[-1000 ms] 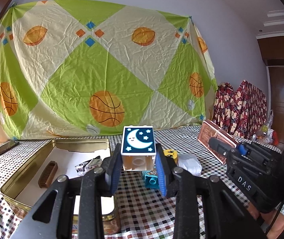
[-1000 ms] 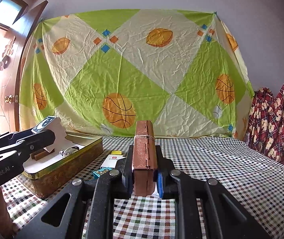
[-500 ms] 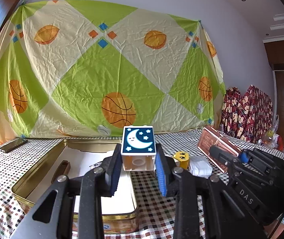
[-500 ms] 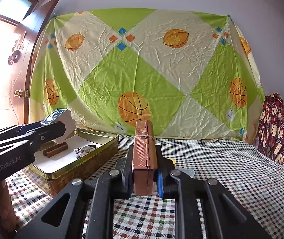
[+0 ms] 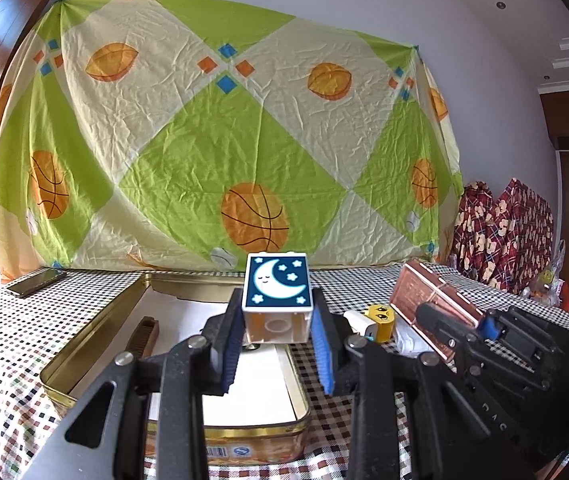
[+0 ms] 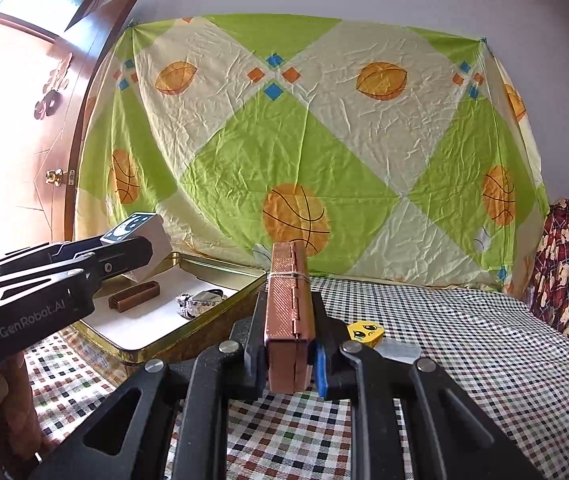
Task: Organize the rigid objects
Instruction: 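Lower moon cube into tin with left tool while right tool lowers rose-gold case in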
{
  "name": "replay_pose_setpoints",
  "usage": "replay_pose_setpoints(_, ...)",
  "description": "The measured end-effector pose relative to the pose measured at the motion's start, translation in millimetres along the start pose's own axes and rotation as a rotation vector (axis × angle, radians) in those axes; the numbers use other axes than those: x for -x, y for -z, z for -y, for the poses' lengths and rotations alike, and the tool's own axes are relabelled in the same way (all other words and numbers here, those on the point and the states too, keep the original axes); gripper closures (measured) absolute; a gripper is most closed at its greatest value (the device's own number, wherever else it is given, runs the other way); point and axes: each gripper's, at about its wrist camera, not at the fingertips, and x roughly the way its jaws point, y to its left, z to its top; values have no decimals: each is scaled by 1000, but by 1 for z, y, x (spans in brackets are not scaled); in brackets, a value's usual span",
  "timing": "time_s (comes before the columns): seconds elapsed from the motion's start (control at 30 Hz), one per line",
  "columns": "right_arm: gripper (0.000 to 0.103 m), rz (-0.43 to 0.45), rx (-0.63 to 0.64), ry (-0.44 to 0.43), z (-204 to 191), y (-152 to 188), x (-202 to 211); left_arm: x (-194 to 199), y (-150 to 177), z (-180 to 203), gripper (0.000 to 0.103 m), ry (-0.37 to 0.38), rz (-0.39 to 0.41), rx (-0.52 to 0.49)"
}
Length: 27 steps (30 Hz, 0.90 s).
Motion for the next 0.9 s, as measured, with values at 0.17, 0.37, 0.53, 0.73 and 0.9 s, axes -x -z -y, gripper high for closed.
replay_pose_setpoints(0.17,84,-2,17,-23,-11,-1,-2,1,0,-7,73,-9,-2,11)
replay_pose_setpoints(0.37,84,-10,19,-34,-19,-3,-5,2,0,-13,73,-21,-2,14)
replay_pose_setpoints(0.53,84,-15,21,-41,-25,-4,-8,3,0,-20,73,-32,-2,23)
replay_pose_setpoints(0.73,84,-18,35,-55,-33,-5,-10,5,-1,-29,73,-41,0,34)
replay_pose_setpoints(0.9,84,-35,24,-78,-34,-9,-15,4,-3,-38,73,-46,-13,45)
